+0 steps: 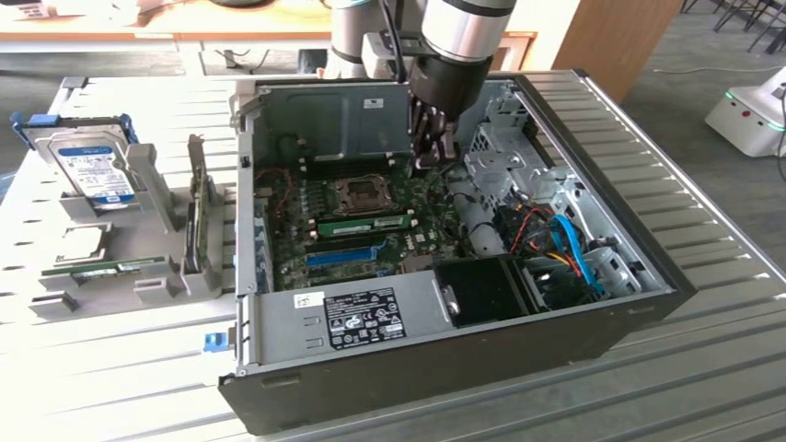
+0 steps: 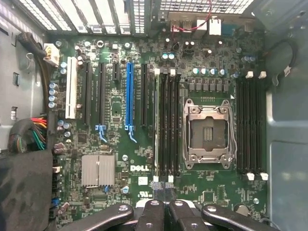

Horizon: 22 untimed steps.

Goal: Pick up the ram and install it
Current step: 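Press down the ram until it locks into place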

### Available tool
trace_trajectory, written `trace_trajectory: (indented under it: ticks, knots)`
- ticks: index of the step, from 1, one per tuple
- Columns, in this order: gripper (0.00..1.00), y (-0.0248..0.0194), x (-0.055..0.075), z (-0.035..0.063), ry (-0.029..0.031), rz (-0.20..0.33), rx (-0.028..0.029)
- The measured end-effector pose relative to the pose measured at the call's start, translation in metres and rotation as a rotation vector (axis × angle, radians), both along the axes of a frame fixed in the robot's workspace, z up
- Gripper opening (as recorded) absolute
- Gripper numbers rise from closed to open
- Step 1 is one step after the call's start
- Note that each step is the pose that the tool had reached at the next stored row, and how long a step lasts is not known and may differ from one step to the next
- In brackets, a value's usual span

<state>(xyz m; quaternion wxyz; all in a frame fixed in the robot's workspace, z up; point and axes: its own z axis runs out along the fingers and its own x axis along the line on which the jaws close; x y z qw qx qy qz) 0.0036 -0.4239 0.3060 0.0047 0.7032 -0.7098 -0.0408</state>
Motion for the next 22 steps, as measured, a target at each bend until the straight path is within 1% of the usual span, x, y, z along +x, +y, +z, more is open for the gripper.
trace_trajectory:
  ticks: [22]
  knots:
    - [0.11,0.0000,0.000,-0.0213,0.0000,0.000,0.0000]
